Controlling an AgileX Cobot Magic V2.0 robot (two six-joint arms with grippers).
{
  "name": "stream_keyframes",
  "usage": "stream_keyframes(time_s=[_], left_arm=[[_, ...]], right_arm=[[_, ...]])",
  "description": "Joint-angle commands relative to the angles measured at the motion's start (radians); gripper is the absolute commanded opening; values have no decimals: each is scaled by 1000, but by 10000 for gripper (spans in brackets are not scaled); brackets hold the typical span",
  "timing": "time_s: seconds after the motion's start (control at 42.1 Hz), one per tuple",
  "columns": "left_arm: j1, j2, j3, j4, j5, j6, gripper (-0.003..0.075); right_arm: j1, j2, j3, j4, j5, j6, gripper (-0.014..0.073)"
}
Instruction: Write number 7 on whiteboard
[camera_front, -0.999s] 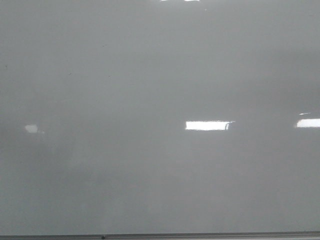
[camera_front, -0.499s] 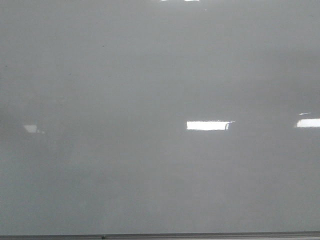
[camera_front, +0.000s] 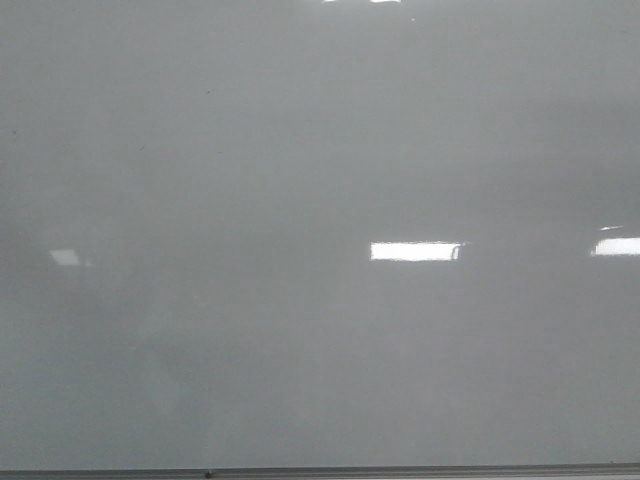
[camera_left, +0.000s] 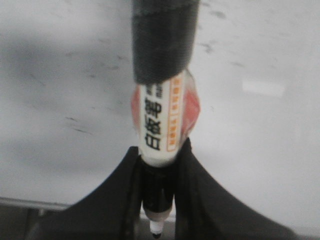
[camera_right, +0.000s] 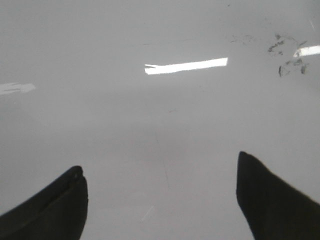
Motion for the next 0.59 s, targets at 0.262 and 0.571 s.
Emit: stream_keyframes(time_s=[0.262, 0.571], left_arm=[[-325, -48, -191, -183, 317, 463, -20], [-724, -164, -191, -217, 280, 727, -20]], right_arm=[[201, 229, -131, 2, 63, -103, 624], [547, 465, -296, 24, 238, -292, 624]])
